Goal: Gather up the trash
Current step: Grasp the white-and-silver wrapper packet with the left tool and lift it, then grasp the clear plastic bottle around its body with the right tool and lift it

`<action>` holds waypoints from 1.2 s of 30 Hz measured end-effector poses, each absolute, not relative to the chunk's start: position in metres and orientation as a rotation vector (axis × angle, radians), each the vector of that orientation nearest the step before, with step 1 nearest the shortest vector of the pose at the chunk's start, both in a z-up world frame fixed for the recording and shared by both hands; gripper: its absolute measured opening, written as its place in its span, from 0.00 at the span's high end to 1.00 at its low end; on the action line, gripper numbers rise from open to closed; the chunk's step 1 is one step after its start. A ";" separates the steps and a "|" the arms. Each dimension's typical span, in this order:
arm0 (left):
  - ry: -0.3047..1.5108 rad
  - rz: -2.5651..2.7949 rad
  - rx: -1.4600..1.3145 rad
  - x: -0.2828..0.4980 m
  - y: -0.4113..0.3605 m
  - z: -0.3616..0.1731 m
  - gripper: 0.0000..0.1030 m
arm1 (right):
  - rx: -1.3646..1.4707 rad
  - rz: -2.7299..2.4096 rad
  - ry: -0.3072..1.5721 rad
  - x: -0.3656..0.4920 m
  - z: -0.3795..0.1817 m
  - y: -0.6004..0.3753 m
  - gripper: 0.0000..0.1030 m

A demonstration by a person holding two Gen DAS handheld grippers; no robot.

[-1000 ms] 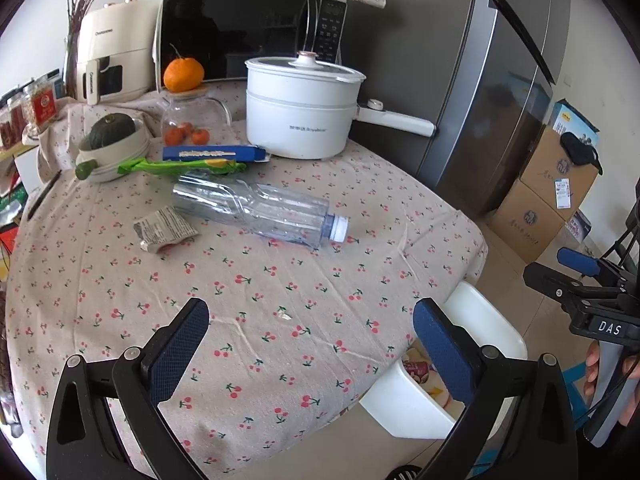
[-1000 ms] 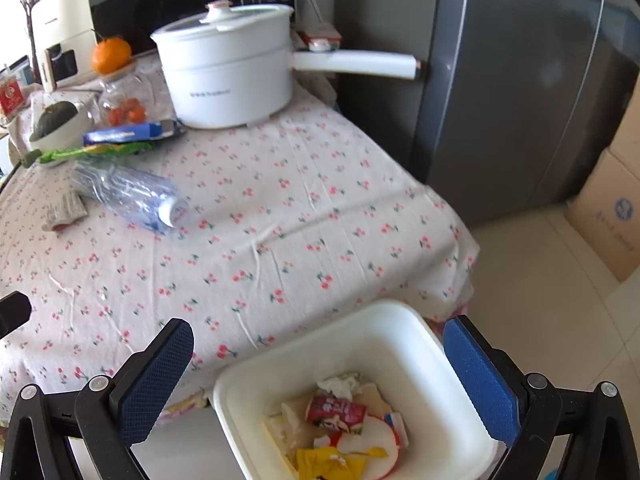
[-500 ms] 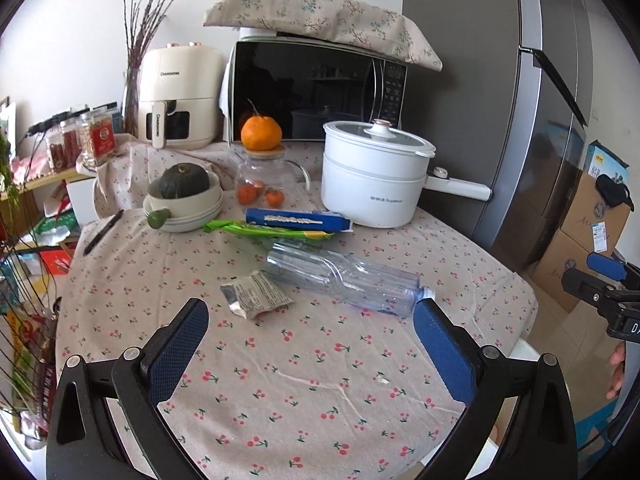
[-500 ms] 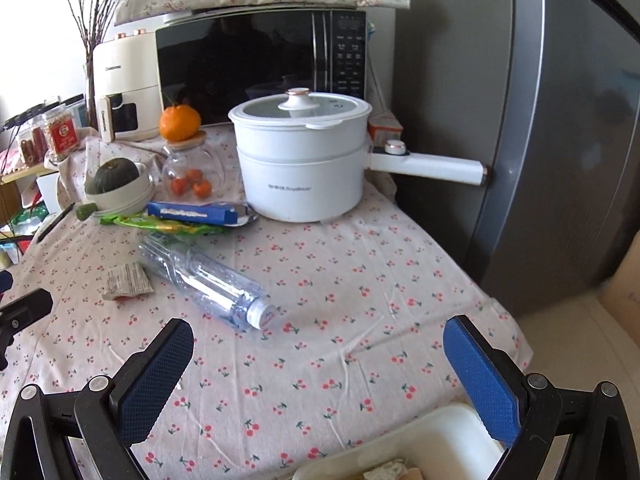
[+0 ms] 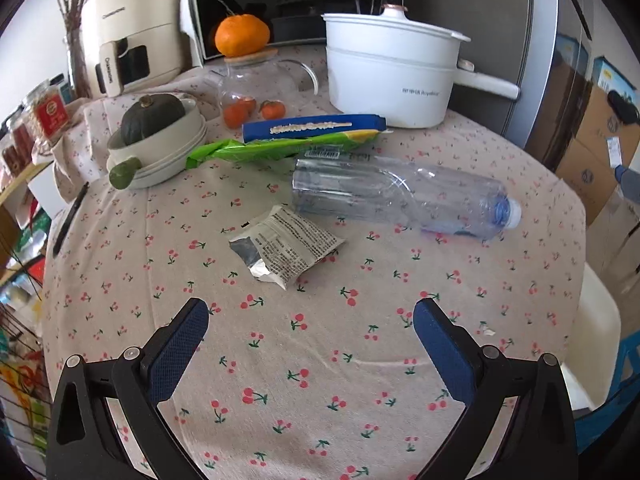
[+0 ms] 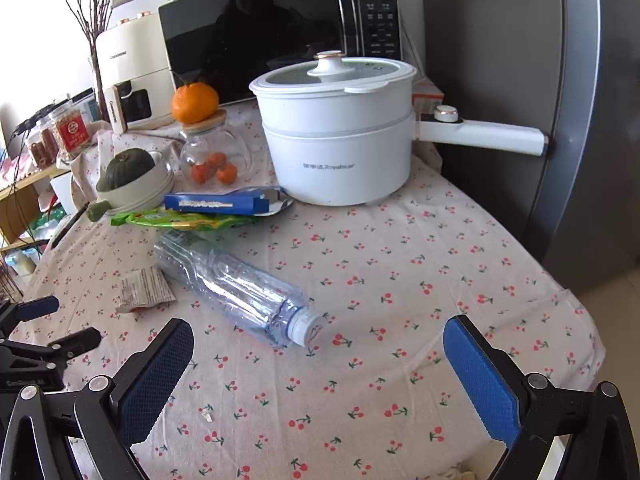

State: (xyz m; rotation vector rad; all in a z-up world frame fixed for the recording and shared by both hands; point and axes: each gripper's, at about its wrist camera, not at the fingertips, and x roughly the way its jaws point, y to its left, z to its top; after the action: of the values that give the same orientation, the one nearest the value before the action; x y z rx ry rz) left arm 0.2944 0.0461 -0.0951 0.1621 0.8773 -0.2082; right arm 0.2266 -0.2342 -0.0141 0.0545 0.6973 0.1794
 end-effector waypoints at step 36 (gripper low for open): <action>0.872 -0.225 -0.165 0.285 0.094 -0.075 0.83 | 0.088 0.116 0.805 0.264 -0.048 -0.217 0.01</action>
State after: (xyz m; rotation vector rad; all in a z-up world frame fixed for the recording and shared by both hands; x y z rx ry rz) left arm 0.2846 0.0941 -0.0748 -0.1649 0.8721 -0.2254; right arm 0.2638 -0.2175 -0.0483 0.0884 0.8051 0.1163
